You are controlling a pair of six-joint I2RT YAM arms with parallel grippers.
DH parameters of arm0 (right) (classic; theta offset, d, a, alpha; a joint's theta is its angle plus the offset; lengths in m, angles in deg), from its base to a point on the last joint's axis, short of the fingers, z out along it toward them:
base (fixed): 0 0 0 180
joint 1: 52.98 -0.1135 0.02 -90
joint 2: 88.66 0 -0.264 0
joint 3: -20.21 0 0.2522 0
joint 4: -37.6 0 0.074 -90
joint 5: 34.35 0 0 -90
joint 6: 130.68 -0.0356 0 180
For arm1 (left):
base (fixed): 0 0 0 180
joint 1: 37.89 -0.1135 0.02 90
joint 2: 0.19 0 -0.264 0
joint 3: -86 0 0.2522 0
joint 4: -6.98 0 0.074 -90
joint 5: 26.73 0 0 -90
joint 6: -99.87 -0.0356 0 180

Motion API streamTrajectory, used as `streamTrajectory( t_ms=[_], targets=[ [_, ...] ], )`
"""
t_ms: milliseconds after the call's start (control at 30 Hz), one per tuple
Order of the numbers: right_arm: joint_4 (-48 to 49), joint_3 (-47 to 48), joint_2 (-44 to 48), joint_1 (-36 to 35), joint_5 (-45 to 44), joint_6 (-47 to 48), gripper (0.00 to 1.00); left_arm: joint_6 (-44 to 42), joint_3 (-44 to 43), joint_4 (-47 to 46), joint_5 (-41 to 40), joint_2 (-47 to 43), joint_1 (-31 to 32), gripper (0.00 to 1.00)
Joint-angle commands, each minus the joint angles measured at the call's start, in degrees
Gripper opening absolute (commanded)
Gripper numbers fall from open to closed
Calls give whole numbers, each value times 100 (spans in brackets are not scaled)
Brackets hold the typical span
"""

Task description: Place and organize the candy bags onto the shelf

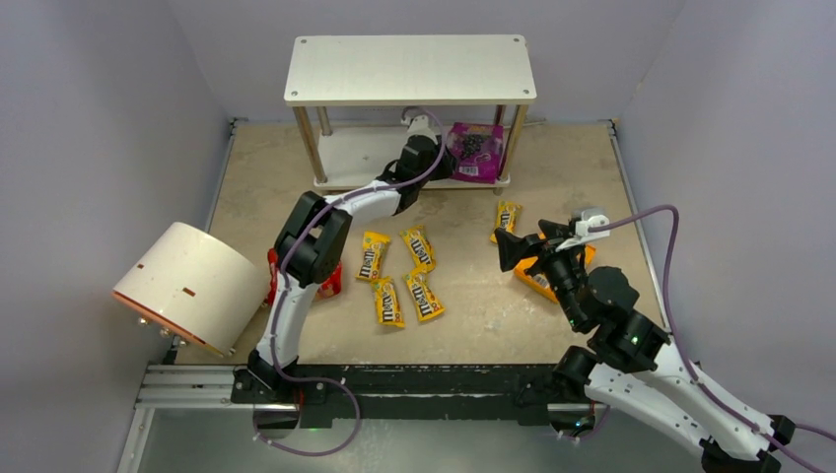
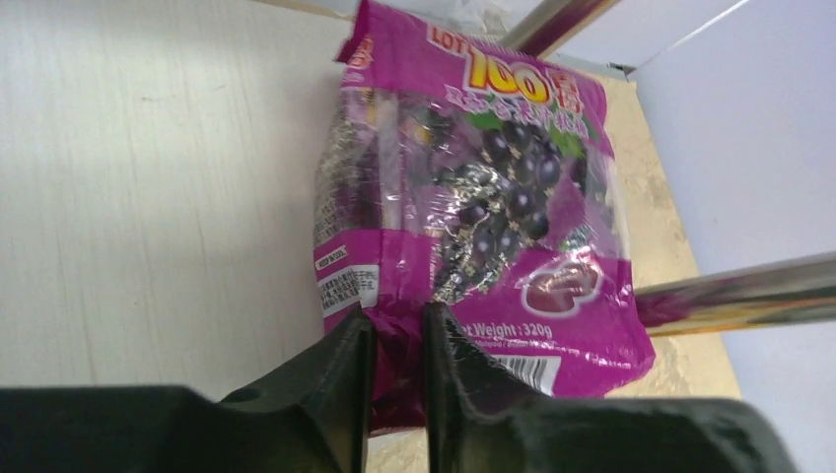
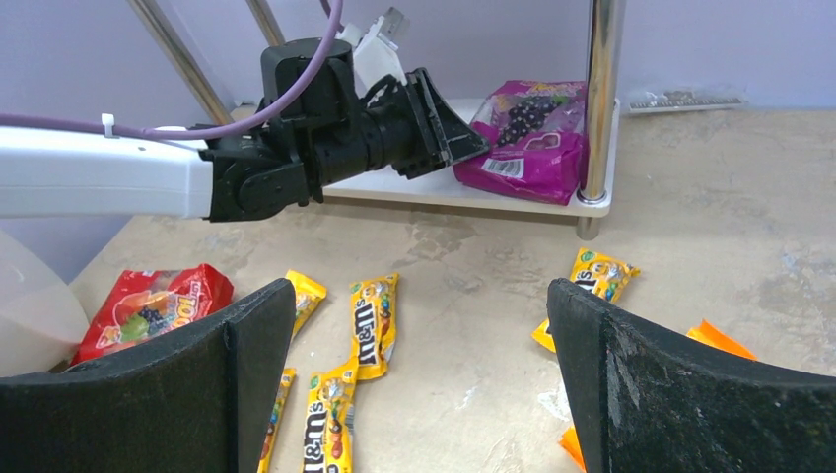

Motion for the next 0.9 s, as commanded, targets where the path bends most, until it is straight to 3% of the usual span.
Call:
streamTrajectory(
  t_ms=[0, 100, 233, 400, 533, 867],
  targets=[
    [52, 217, -54, -10, -78, 78, 99, 7, -107, 42, 26, -4, -41, 14],
    [53, 217, -98, -11, -86, 97, 99, 313, 292, -22, -390, -219, -32, 0],
    [53, 221, -144, -4, -84, 102, 99, 530, 769, -513, -697, -409, -31, 0],
    [53, 216, -132, -8, -104, 103, 99, 767, 390, -390, -885, -184, 20, 0],
    [53, 214, -127, -4, -160, 98, 99, 1009, -306, 230, -1274, 171, 120, 0],
    [77, 191, -106, -6, -233, 102, 99, 911, -526, -11, -1459, 290, 375, 1]
  ],
)
